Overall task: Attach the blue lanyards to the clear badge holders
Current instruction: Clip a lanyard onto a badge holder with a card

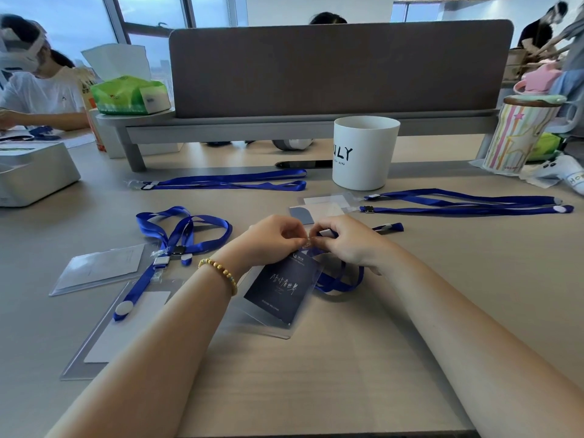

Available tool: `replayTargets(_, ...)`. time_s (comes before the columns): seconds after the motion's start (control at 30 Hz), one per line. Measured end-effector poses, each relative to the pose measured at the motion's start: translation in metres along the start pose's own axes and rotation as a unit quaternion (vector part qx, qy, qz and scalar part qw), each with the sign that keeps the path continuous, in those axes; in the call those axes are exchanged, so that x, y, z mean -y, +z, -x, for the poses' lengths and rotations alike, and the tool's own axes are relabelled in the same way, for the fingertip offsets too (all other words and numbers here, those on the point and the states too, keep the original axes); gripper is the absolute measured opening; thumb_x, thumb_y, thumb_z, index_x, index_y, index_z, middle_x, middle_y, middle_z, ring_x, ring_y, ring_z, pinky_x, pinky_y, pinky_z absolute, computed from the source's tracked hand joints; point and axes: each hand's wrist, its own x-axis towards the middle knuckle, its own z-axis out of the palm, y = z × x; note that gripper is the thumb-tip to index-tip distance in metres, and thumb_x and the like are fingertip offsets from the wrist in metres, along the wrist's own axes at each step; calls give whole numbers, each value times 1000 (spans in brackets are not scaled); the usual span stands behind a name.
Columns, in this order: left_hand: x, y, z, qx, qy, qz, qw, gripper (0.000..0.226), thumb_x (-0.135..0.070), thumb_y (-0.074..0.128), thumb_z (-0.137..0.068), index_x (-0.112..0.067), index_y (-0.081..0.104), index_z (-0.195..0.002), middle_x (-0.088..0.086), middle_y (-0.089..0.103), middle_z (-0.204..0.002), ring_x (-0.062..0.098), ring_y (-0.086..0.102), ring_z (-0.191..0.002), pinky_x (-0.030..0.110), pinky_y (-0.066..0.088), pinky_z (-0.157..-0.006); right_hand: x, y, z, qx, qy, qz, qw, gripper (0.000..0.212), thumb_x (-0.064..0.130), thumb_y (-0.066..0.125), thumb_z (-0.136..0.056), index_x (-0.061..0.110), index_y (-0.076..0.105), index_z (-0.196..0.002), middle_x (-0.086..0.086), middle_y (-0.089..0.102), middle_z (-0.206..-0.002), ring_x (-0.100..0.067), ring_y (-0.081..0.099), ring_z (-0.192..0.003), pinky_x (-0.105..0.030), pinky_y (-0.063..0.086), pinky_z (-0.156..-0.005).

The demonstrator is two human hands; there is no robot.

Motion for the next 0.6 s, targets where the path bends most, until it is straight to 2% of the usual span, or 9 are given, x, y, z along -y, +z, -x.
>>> replayTargets(0.1,1,-1,-1,-6,-5,7,1000,6,-16,54,-91,-17,59,-91,-1,58,-88,13,52,-86,25,40,-81,1,0,0,-4,-8,-25,1000,16,10,49,-95,18,60,-88,-7,70,-105,-20,63,-100,-32,50,-91)
replayTargets(0.13,1,-2,0,2,-6,11,1000,6,-16,54,-91,-16,60,-91,0,59,-89,14,53,-87,26,41,-82,2,0,0,-5,-10,-21,1000,14,11,49,-96,17,61,-90,-3,69,-100,-17,63,-95,-30,51,-88)
replayTargets(0.2,3,-7,1,24,-13,14,1000,8,-18,54,-91,-16,61,-93,1,61,-91,15,54,-90,28,43,-85,3,1,0,-11,-7,-6,1000,12,16,51,-95,16,63,-95,8,61,-79,-6,56,-74,-18,46,-66)
replayTargets(0.23,5,-11,2,32,-20,11,999,8,-20,54,-91,-17,61,-94,-1,61,-91,14,55,-90,28,43,-86,3,1,0,-16,0,-11,1000,11,19,53,-95,14,63,-95,9,56,-71,-5,51,-65,-16,41,-57)
replayTargets(0.3,9,-21,5,48,-34,2,998,9,-24,52,-92,-21,60,-95,-7,60,-90,11,54,-91,28,40,-86,2,-3,0,-19,23,-53,998,13,22,56,-93,12,63,-89,3,53,-63,-8,48,-56,-16,40,-48)
replayTargets(0.4,18,-32,9,71,-55,-5,996,9,-26,51,-92,-24,58,-96,-10,58,-93,11,53,-95,29,40,-86,-7,-17,1,-9,63,-119,991,16,15,53,-94,17,62,-81,-1,52,-63,-10,48,-52,-19,41,-46)
replayTargets(0.5,22,-34,9,80,-60,-15,995,11,-26,52,-92,-24,60,-98,-7,58,-99,13,52,-98,28,38,-88,-14,-27,0,1,94,-207,974,18,7,49,-95,14,61,-85,0,51,-62,-5,47,-39,-16,36,-38)
replayTargets(0.6,24,-32,7,86,-45,-81,992,20,-27,54,-90,-20,64,-106,-8,57,-103,11,50,-100,26,35,-91,-14,-32,2,-11,110,-296,949,18,2,45,-96,11,58,-87,-1,46,-60,-4,38,-33,-13,31,-34)
